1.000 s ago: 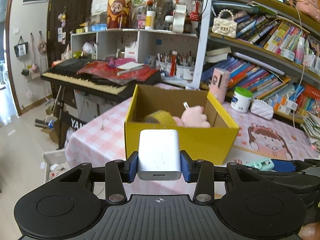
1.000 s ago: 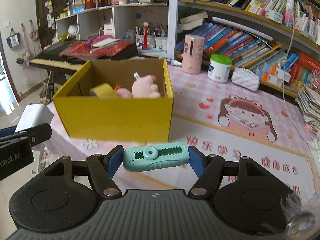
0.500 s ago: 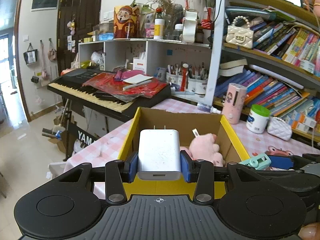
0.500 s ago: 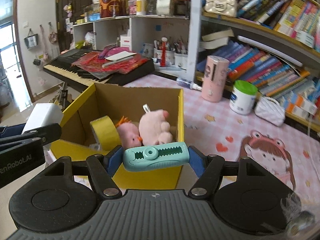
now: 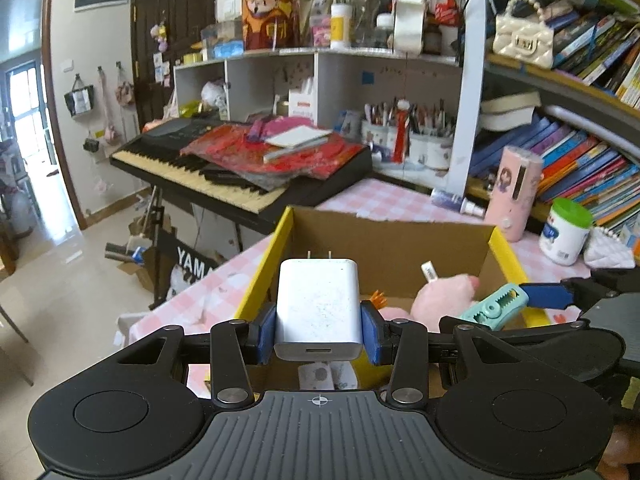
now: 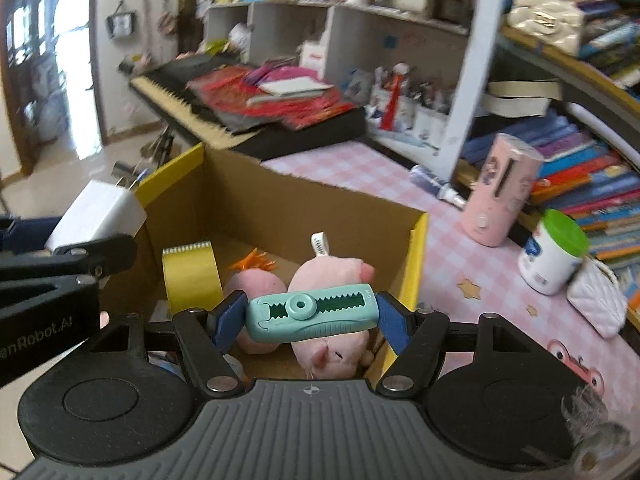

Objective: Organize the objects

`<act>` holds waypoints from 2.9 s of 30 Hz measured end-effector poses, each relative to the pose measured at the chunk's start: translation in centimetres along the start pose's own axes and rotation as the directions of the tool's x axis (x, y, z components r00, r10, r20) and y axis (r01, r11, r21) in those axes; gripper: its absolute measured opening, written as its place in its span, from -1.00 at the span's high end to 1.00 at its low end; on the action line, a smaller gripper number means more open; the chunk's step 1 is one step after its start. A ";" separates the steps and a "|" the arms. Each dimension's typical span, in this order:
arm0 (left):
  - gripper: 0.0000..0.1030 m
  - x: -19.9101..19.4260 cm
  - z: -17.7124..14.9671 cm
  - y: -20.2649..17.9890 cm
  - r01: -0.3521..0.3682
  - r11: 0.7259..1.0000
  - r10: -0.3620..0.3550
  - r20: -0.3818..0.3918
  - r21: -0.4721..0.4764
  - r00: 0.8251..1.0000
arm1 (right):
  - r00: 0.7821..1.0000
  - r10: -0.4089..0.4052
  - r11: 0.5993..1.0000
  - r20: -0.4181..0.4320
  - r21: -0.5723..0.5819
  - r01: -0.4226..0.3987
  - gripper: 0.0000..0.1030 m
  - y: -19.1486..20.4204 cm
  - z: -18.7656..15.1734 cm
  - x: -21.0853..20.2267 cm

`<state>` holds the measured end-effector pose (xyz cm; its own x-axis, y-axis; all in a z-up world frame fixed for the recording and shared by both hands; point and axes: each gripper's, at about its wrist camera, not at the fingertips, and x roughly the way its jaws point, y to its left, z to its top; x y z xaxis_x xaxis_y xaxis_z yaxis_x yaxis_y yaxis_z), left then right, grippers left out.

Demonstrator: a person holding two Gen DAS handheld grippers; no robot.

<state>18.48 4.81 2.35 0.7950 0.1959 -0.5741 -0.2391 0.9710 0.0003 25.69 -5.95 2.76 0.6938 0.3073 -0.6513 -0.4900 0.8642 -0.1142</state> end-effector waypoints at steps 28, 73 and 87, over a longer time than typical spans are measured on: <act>-0.20 0.6 -0.5 -0.5 0.036 0.999 -0.036 -0.005 -0.017 0.999 | 0.998 0.050 0.992 -0.041 -0.111 -0.054 -0.45 -0.1 -0.8 1.5; -0.94 -13.0 -10.6 4.2 0.098 0.989 -0.097 -0.010 0.110 0.995 | 0.861 -0.493 0.793 -0.129 0.340 0.505 -1.00 7.3 -14.7 -15.7; -1.00 -14.3 -12.4 2.8 0.186 0.970 -0.181 -0.050 0.156 0.982 | 0.831 -0.521 0.745 -0.194 0.373 0.553 -1.00 8.5 -18.0 -18.1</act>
<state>-0.48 3.05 0.45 0.7965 0.0103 -0.6046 0.0029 0.9998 0.0207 -0.51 -11.35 0.11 0.7295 -0.2718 -0.6277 0.2160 0.9622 -0.1656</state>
